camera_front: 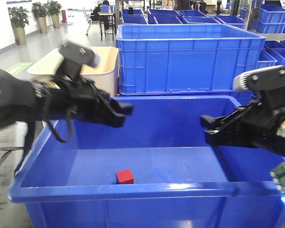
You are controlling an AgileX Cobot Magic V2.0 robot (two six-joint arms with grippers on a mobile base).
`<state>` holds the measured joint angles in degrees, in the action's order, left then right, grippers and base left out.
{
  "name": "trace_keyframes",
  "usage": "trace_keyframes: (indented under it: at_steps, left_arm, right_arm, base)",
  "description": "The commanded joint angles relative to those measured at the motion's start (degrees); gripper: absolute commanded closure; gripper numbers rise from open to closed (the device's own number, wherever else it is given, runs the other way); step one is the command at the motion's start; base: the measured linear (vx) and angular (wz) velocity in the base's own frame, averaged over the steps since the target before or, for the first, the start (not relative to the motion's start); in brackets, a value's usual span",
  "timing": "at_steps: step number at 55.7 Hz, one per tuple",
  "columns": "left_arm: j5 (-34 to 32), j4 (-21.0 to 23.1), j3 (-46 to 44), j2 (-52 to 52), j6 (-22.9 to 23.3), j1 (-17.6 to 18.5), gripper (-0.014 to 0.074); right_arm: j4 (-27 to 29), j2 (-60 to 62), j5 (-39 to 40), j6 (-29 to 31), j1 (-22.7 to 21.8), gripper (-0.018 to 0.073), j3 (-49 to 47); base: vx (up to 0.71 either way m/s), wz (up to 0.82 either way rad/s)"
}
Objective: Pick red and yellow blocks into blue bin
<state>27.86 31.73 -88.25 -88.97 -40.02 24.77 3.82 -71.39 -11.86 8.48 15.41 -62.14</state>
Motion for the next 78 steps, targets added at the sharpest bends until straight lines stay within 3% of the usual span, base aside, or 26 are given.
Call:
trace_keyframes:
  at_steps: [1,7,12,18,22,23,28,39,52,78]
  left_arm:
    - [-2.2,-3.2,-1.8,6.8,0.9,0.2,0.0257]
    - [1.9,-11.2,-1.8,12.0,6.6,0.2,0.0601]
    - [6.1,-15.2,-1.5,15.4,11.5,0.2,0.0606]
    - [6.7,-15.9,4.6,21.1,14.7,0.2,0.0601]
    - [3.4,-15.9,13.5,26.8,15.5,0.2,0.0598]
    - [0.7,-15.9,19.5,30.8,17.3,0.2,0.0597]
    - [-3.9,-15.8,31.5,38.3,21.3,0.2,0.0597]
    - [-10.3,-15.8,48.5,53.5,27.1,0.2,0.0597]
    - [-9.1,-15.8,52.4,59.7,27.1,0.2,0.0597]
    - [-8.8,-16.0,52.4,59.9,27.1,0.2,0.0596]
  right_arm:
    - [-0.4,4.8,0.4,0.4,0.0,0.0127,-2.1]
    - [-0.6,9.6,-6.8,0.4,0.0,0.0357,-2.1]
    - [-0.5,14.2,-10.5,0.3,0.0,0.0577,-0.9]
    - [-0.5,21.7,-9.8,-0.8,0.0,0.0574,4.2]
    - [-0.5,26.8,-8.3,-2.0,0.0,0.0571,9.2]
    - [-0.5,31.1,-8.4,-2.7,0.0,0.0571,12.4]
    - [-0.3,37.5,-9.1,-2.8,0.0,0.057,18.4]
    - [-0.3,46.8,-9.5,-2.8,0.0,0.057,27.3]
    - [-0.3,48.1,-10.1,-2.6,0.0,0.057,29.7]
    - [-0.3,48.0,-10.2,-2.6,0.0,0.057,29.7]
  base:
    - [0.0,0.0]
    - [0.0,0.0]
    - [0.0,0.0]
    - [0.0,0.0]
    - [0.0,0.0]
    - [0.0,0.0]
    - [0.0,0.0]
    - [0.0,0.0]
    - [0.0,0.0]
    - [0.0,0.0]
